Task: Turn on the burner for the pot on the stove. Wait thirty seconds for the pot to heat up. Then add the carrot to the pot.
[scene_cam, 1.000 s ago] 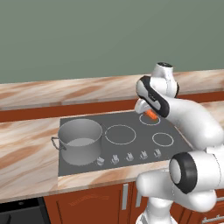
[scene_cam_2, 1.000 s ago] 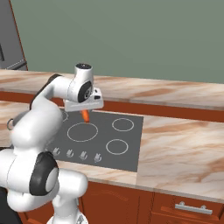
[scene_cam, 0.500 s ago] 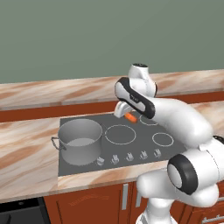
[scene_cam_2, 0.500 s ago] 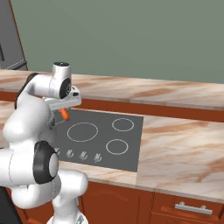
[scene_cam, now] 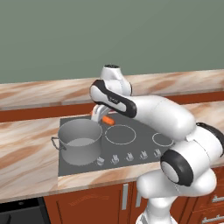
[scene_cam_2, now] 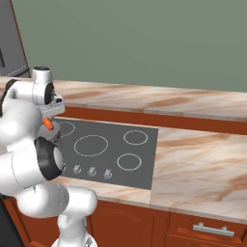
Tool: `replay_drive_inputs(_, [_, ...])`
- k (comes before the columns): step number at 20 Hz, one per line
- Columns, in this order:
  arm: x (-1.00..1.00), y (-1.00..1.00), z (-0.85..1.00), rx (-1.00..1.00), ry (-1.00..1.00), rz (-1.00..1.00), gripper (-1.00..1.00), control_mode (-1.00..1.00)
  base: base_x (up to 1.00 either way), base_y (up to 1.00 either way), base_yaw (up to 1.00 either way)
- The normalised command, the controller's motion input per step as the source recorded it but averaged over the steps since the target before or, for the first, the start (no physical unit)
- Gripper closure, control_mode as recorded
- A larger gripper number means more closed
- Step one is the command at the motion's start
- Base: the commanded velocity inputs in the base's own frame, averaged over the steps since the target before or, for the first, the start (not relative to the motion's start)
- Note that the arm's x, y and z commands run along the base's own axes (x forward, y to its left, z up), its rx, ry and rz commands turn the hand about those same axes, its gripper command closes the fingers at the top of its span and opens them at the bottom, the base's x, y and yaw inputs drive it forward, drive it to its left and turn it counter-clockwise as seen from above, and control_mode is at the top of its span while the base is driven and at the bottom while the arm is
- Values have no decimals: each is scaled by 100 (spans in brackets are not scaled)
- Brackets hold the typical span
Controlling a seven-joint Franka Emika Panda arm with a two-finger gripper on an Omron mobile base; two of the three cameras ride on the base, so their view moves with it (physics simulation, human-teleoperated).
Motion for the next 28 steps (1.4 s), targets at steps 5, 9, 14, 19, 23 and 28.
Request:
replay_drive_inputs(5, [4, 59, 0, -7, 1, 9, 100, -100, 0, 0, 0])
replay_drive_inputs(9, [14, 32, -11, -11, 0, 0, 100, -100, 0, 0, 0])
replay_drive_inputs(14, [8, 15, -39, -11, 1, 0, 100, -100, 0, 0, 0])
replay_drive_inputs(19, [0, 23, -46, -7, 2, 0, 100, -100, 0, 0, 0])
replay_drive_inputs(23, [0, 30, -37, -1, 1, 0, 100, -100, 0, 0, 0])
replay_drive_inputs(28, [16, 5, -11, 0, 3, 0, 100, -100, 0, 0, 0])
